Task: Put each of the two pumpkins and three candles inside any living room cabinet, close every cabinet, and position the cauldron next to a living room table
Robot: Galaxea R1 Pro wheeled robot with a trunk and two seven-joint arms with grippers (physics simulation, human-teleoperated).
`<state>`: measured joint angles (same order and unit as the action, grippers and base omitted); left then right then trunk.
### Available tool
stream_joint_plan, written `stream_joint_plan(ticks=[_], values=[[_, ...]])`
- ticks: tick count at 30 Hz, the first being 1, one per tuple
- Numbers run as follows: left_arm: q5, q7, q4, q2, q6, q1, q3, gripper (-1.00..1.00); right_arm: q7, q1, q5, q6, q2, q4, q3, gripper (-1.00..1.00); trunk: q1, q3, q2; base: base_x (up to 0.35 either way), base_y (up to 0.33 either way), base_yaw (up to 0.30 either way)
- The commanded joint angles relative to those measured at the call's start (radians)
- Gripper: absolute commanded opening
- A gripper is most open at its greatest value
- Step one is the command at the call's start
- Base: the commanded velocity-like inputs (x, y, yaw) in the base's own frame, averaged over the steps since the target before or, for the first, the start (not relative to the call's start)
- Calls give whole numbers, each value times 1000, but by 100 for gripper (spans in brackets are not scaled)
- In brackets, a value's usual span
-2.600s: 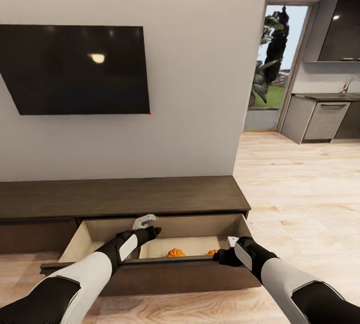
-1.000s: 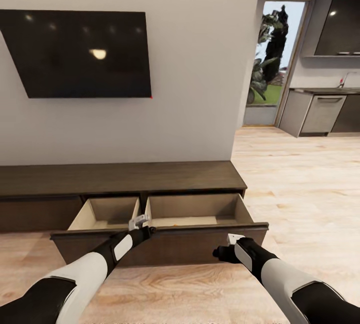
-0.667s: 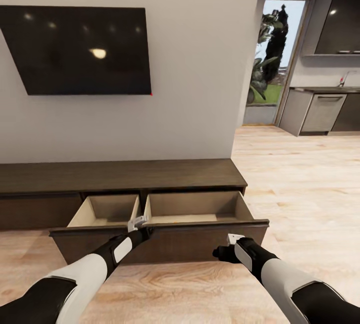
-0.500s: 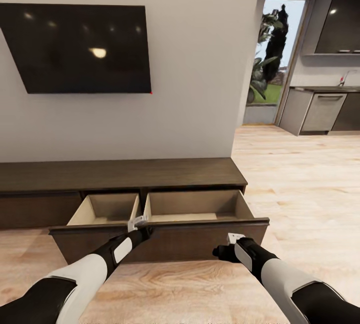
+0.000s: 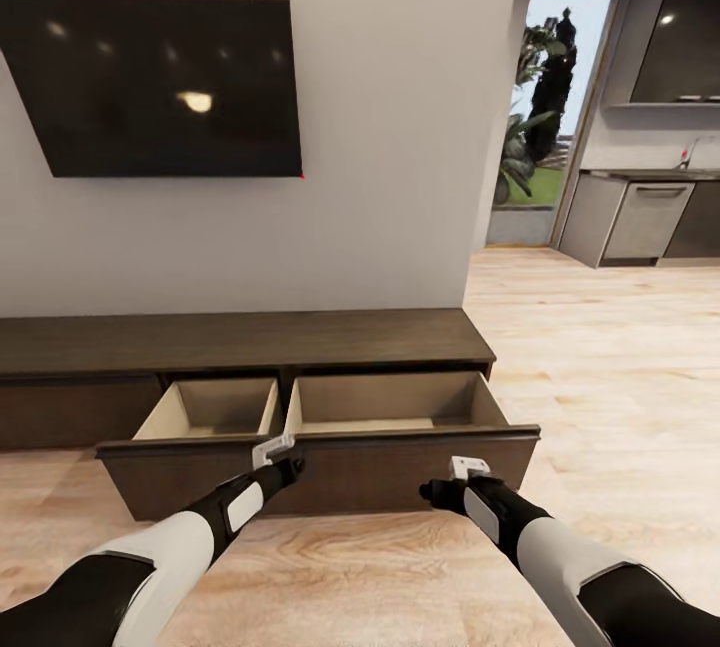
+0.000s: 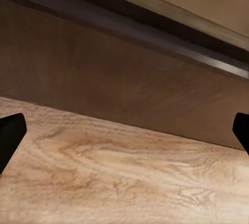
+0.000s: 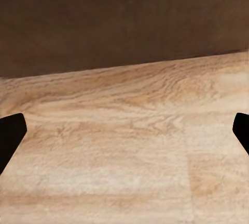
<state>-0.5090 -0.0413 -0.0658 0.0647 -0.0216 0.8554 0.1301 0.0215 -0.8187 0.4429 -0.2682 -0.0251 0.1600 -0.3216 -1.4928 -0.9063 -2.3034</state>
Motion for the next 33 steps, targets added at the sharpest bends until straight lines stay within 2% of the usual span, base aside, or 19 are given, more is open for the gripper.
stream_joint_plan(ticks=[1, 6, 8, 9, 14, 15, 28, 33], values=[[-10, -1, 4, 0, 5, 1, 8, 100, 0, -1, 4, 4, -2, 1, -5, 100, -4, -4, -8, 0, 0, 0], [-1, 0, 40, 1, 55, 1, 11, 100, -2, 0, 4, 50, -17, 0, -5, 100, -23, -20, -43, 0, 0, 0], [1, 1, 46, 1, 64, 1, 11, 100, -5, 0, 4, 56, -30, 0, -5, 100, -31, -26, -57, 0, 0, 0], [3, 1, 55, 2, 95, 1, 11, 100, -6, 0, 4, 60, -41, 0, -5, 100, -34, -29, -64, 0, 0, 0], [4, 1, 66, 3, 147, 1, 11, 100, -1, 3, 4, 86, -48, 0, -5, 100, -54, -45, -99, 0, 0, 0], [4, 1, 69, 3, 156, 1, 11, 100, 2, 5, 4, 122, -49, 0, -5, 100, -57, -48, -106, 0, 0, 0], [6, 1, 70, 6, 167, 1, 11, 100, 42, 40, 4, 312, -50, -1, -4, 100, -107, -89, -197, 0, 0, 0], [13, 1, 70, 7, 169, 1, 11, 100, 44, 60, 3, 374, -50, -1, -4, 100, -109, -108, -198, 0, 0, 0]])
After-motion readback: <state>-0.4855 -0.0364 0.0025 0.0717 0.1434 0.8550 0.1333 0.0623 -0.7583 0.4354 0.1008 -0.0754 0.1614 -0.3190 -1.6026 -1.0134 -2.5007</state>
